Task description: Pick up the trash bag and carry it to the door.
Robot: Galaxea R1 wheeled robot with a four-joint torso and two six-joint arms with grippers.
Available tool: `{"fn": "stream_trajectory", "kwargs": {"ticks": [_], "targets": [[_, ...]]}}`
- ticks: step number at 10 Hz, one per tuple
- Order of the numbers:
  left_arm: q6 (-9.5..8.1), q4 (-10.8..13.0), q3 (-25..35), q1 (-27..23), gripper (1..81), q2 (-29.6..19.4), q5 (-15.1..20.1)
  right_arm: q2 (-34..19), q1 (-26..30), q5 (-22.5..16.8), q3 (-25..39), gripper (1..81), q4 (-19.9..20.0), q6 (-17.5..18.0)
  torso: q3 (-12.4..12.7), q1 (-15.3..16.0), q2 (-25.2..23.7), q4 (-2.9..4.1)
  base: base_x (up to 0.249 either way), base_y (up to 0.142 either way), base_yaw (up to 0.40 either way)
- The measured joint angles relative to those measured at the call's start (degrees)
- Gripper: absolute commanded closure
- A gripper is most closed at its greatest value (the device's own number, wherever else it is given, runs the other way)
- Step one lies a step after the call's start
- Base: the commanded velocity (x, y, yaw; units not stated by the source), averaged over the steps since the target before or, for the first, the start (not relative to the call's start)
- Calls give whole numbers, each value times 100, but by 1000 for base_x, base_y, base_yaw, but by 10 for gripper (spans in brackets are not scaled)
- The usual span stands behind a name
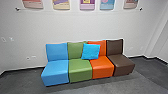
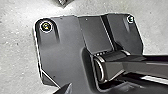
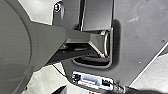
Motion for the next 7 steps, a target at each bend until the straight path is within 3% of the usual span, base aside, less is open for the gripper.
{"fn": "stream_trajectory", "kwargs": {"ticks": [4, 7], "targets": [[-44, -135, 188, -279, 10, -301, -22, -601, 132, -27, 879, 10, 2, 18, -723, 496, -791, -177, 0, 0, 0], [-62, -249, 824, -373, 10, -690, -33, -1290, 293, -30, 1571, 10, 140, 24, -1302, 898, -1419, -251, 0, 0, 0]]}}
